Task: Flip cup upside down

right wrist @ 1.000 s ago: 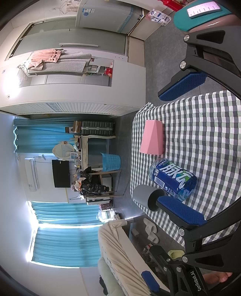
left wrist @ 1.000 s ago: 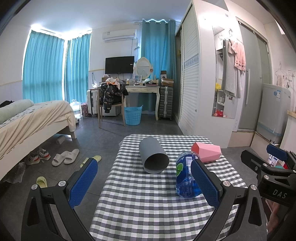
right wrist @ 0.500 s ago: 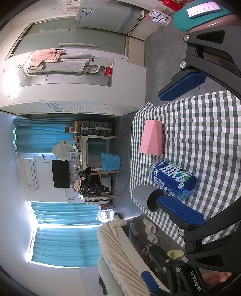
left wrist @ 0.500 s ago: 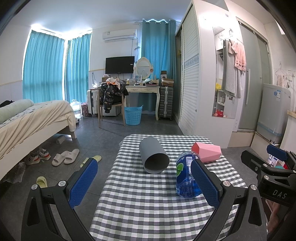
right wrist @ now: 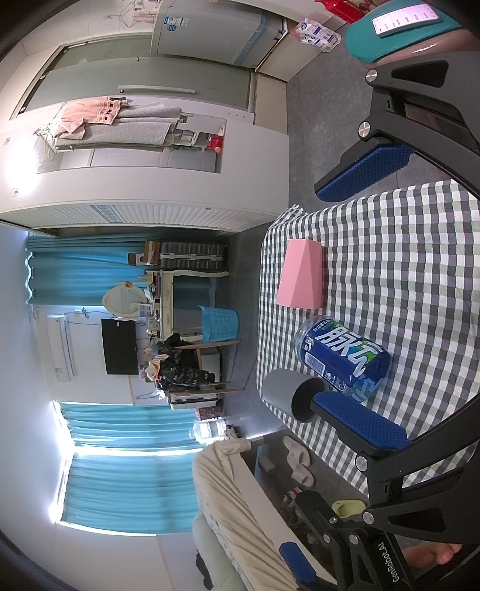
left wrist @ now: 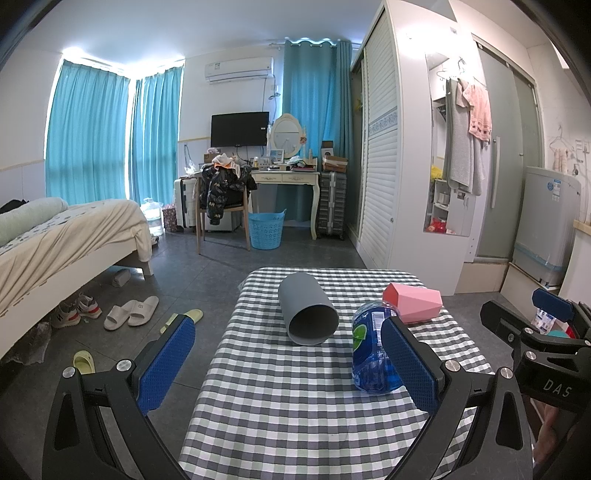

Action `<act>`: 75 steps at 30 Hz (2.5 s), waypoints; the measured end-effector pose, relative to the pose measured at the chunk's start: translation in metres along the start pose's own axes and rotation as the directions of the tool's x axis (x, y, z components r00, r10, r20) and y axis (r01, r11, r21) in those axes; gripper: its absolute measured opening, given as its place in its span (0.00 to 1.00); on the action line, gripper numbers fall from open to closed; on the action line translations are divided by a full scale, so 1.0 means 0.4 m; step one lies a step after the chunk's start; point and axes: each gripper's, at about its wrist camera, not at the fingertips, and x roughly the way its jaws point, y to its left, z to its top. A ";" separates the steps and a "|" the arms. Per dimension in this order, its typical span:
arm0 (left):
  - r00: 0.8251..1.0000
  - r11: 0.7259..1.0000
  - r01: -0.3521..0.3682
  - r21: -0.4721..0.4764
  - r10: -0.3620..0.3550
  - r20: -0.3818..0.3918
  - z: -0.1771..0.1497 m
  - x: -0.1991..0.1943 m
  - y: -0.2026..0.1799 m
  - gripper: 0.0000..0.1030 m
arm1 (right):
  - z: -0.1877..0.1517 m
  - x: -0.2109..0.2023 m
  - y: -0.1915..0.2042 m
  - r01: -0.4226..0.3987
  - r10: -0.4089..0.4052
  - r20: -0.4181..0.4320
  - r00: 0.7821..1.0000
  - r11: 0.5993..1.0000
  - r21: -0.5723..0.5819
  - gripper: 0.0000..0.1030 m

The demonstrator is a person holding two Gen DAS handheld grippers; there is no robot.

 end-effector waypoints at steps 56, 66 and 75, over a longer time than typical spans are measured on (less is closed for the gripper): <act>0.980 0.995 -0.060 -0.076 0.044 -0.192 -0.046 0.077 0.145 1.00 | -0.147 0.153 0.224 -0.002 -0.020 -0.343 0.939 0.998 -0.064 0.68; 0.980 0.998 -0.027 -0.052 0.016 -0.199 -0.070 0.032 0.151 1.00 | -0.242 -0.052 0.254 -0.018 -0.025 -0.363 0.932 0.993 -0.114 0.66; 0.977 0.999 -0.016 -0.044 0.007 -0.214 -0.077 0.035 0.133 1.00 | -0.228 -0.120 0.238 -0.069 0.025 -0.356 0.934 0.991 -0.112 0.81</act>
